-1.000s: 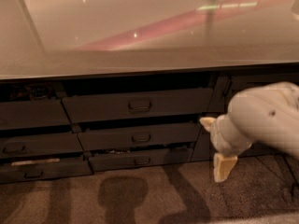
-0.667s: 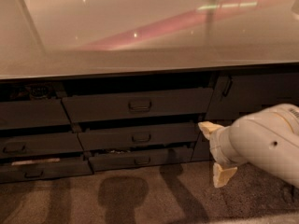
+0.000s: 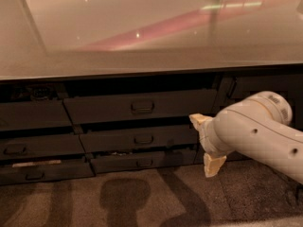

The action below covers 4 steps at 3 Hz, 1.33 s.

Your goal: Open top drawer

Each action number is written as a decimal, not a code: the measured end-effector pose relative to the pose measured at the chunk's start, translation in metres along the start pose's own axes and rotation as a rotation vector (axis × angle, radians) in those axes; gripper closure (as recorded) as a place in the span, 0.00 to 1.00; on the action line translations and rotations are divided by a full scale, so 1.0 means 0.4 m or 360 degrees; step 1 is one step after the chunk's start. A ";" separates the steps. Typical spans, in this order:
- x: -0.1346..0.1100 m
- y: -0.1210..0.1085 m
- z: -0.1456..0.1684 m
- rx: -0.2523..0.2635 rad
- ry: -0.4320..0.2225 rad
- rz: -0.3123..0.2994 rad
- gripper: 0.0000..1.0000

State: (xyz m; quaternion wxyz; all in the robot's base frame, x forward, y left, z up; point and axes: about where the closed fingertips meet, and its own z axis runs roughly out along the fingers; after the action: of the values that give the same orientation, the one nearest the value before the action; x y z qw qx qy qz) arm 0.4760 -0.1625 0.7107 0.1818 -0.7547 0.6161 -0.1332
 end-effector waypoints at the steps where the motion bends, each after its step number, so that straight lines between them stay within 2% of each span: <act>1: -0.114 -0.072 0.001 -0.0023 0.0044 -0.0152 0.00; 2: -0.246 -0.120 -0.006 -0.0023 0.0078 -0.0313 0.00; 3: -0.246 -0.120 -0.006 -0.0023 0.0078 -0.0312 0.00; 4: -0.196 -0.181 0.005 -0.0039 0.0083 -0.0203 0.00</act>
Offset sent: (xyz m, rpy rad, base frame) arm 0.0282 0.1721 0.0395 -0.1979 -0.0326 0.2527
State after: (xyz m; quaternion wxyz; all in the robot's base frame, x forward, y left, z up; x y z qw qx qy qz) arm 0.5246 -0.0729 0.7425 0.1477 -0.7908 0.5729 -0.1566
